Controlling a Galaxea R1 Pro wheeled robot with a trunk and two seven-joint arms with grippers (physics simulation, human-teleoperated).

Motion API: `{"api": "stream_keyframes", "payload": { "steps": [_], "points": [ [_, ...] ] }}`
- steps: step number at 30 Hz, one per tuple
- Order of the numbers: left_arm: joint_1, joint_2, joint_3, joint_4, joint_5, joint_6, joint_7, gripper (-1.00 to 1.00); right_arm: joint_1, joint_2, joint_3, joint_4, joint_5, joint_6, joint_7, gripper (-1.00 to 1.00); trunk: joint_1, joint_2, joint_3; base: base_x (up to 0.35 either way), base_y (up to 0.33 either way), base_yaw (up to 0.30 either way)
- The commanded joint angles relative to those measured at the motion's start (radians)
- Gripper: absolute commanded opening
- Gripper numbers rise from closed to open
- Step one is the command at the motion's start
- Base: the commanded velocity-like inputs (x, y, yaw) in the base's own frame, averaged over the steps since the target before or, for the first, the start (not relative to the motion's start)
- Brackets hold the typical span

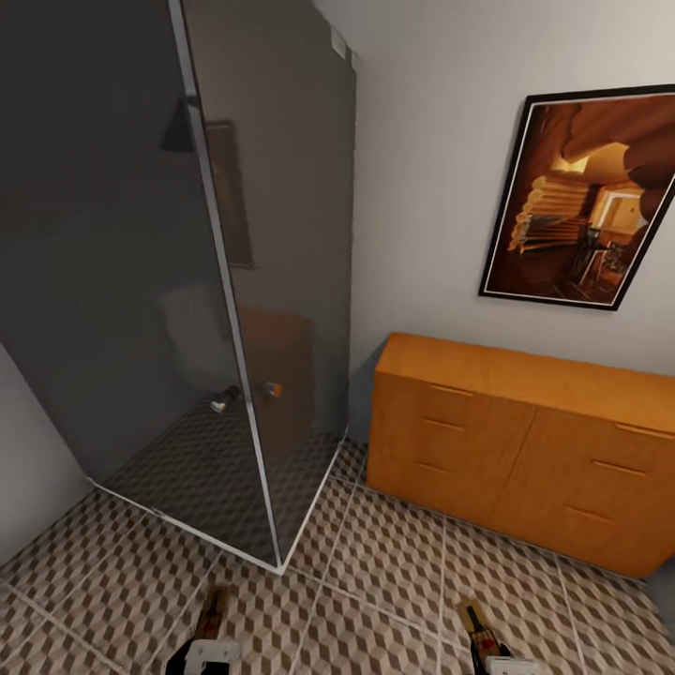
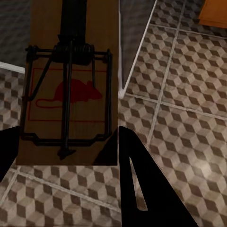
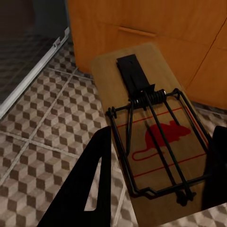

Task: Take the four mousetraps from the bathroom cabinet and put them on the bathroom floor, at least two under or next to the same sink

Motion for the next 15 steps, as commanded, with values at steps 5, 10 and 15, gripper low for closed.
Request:
{"api": "stream_keyframes", "payload": {
  "steps": [5, 10, 15],
  "points": [
    [-0.002, -0.001, -0.008, 0.004, 0.000, -0.005, 0.006, -1.00, -0.001, -0.001, 0.009, 0.000, -0.006, -0.002, -0.006, -1.00, 0.001, -0.002, -0.002, 0.000, 0.000, 0.287],
    [-0.002, -0.001, -0.008, 0.004, 0.000, -0.005, 0.007, -1.00, -0.001, -0.001, 0.009, 0.000, -0.006, -0.002, -0.006, -1.00, 0.001, -0.002, -0.002, 0.000, 0.000, 0.287],
    [-0.002, -0.001, -0.008, 0.004, 0.000, -0.005, 0.007, -1.00, -0.001, -0.001, 0.009, 0.000, -0.006, -0.002, -0.006, -1.00, 0.001, -0.002, -0.002, 0.000, 0.000, 0.287]
  ]
}}
